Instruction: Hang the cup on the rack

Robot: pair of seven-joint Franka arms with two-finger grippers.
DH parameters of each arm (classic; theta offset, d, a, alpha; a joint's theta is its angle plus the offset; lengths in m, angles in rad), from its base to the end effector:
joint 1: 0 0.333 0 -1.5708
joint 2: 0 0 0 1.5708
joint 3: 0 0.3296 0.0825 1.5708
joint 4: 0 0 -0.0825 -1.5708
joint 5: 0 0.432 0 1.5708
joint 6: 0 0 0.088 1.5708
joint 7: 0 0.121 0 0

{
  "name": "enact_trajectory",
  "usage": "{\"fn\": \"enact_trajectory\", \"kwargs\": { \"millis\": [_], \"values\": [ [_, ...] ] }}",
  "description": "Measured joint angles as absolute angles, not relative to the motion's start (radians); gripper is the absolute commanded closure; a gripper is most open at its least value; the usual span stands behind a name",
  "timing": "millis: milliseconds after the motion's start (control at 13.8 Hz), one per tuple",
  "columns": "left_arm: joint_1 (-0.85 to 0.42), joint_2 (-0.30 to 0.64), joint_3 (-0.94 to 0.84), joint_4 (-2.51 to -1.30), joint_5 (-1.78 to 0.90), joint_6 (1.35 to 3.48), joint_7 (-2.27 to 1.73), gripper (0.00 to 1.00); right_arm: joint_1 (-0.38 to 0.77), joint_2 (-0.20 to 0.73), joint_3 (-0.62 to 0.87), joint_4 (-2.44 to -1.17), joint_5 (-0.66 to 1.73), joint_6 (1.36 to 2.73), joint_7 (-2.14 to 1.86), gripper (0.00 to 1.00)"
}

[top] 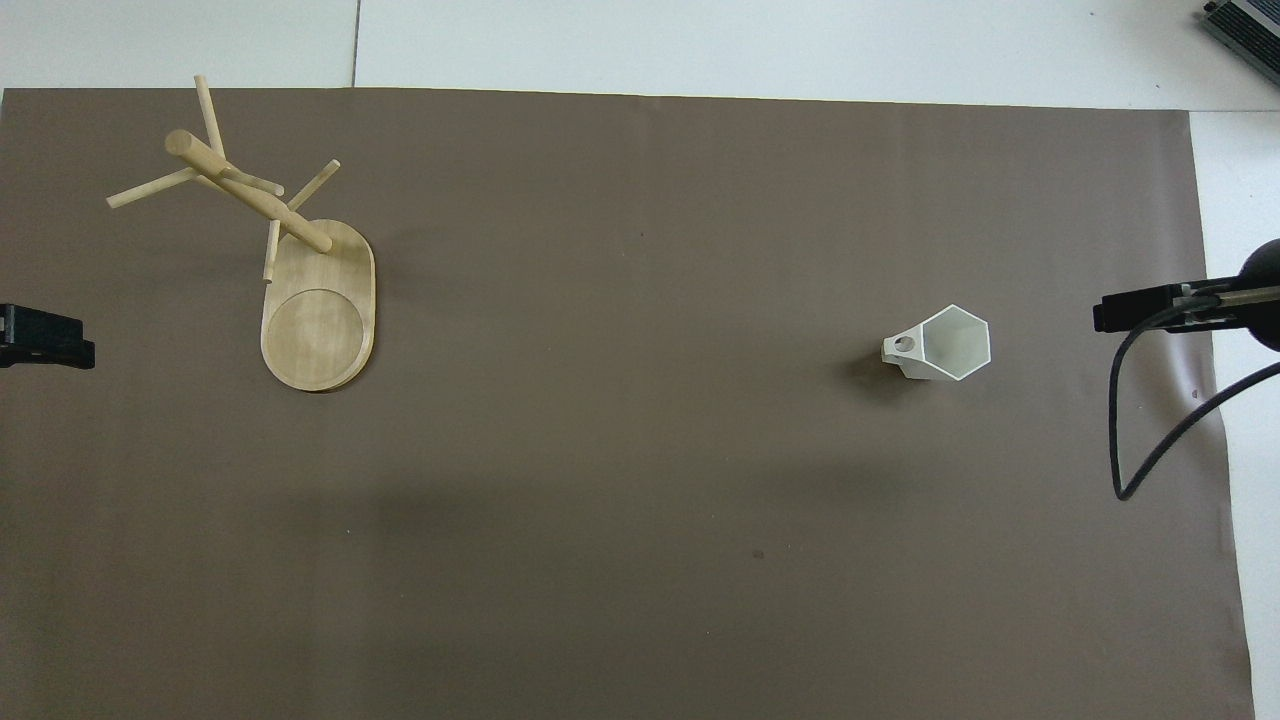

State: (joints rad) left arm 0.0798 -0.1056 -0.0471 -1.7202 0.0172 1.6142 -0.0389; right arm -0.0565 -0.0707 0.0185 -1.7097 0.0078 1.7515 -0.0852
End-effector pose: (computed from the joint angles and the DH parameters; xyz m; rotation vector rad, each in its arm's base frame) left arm 0.5702 0.0194 0.6119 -3.1175 -0.1109 0.0007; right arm 0.5963 -0.0215 0.6101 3.1353 0.0725 0.1769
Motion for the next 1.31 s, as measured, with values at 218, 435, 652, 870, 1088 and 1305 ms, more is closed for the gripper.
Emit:
{"fn": "enact_trajectory", "kwargs": {
  "millis": [218,435,652,870,1088,1305],
  "values": [
    [0.080,-0.106,-0.047,-1.720,0.017,1.614,-0.039,0.00,-0.056,-0.071,0.018,-1.710,0.008,1.754,-0.085,0.00],
    [0.080,-0.106,-0.047,-1.720,0.017,1.614,-0.039,0.00,-0.056,-0.071,0.019,-1.710,0.008,1.755,-0.085,0.00],
    [0.080,-0.106,-0.047,-1.720,0.017,1.614,-0.039,0.00,-0.056,-0.071,0.019,-1.710,0.008,1.755,-0.085,0.00],
    [0.080,-0.106,-0.047,-1.720,0.017,1.614,-0.039,0.00,-0.056,-0.071,0.019,-1.710,0.008,1.756,-0.085,0.00],
    [0.080,-0.106,-0.047,-1.720,0.017,1.614,-0.039,0.00,-0.056,-0.071,0.019,-1.710,0.008,1.756,-0.089,0.00],
    [0.080,-0.106,-0.047,-1.720,0.017,1.614,-0.039,0.00,-0.056,-0.071,0.019,-1.710,0.008,1.756,-0.102,0.00]
  ]
}}
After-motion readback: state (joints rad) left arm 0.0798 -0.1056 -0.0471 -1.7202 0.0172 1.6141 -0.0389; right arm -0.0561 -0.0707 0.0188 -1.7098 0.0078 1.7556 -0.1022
